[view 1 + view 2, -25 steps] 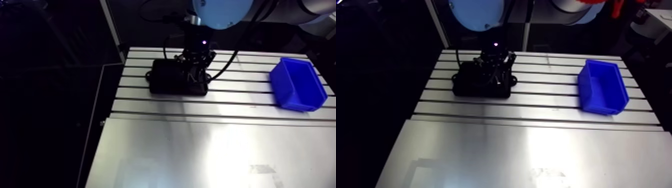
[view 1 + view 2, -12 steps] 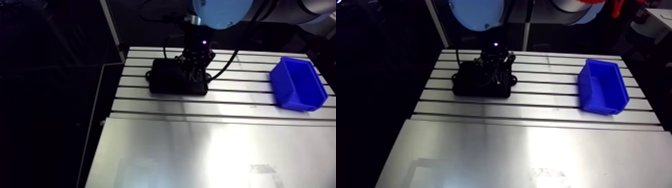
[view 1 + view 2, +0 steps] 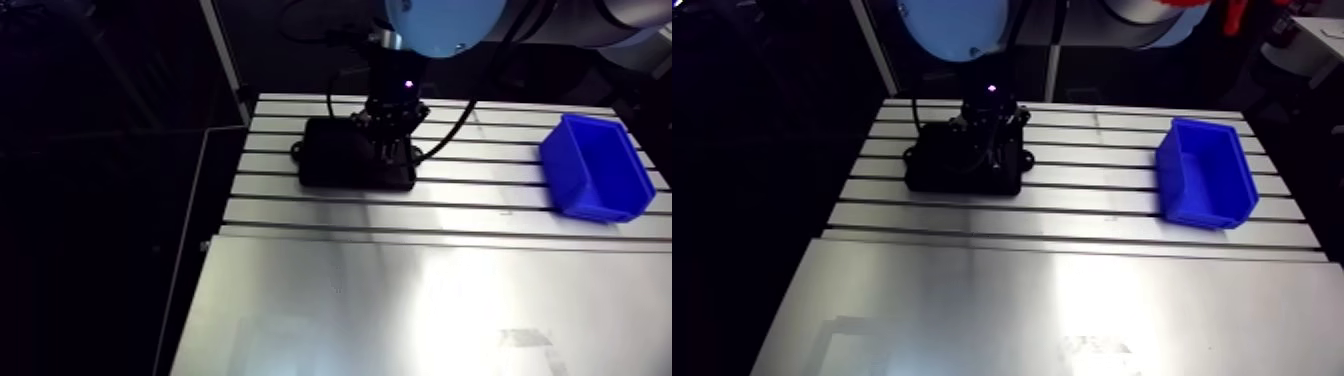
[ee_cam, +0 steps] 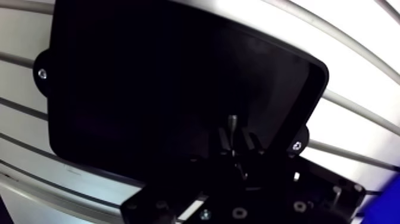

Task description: Pick up the M10 bolt from the tray and put it into the blue bin.

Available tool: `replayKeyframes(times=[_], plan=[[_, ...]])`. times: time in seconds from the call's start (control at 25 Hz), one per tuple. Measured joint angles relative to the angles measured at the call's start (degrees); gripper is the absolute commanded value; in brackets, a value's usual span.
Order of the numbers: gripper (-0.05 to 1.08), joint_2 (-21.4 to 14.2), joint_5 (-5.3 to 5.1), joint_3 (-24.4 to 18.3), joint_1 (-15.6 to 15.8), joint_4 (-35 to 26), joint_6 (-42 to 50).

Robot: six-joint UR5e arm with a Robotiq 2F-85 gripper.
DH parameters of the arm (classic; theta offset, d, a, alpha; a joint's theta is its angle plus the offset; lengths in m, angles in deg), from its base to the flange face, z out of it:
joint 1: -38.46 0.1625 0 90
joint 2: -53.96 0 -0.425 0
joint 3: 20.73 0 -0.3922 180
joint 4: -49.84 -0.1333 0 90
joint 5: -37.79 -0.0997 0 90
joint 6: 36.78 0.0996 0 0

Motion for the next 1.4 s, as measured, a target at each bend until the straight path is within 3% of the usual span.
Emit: replayKeyframes(times=[0.64,1.4], plan=[[0.99,-1.45,-0.52,-0.54,0.48,-0.42,-0.55],[1.06,-15.47,-0.25,0.02,0.22,-8.46,-5.14]])
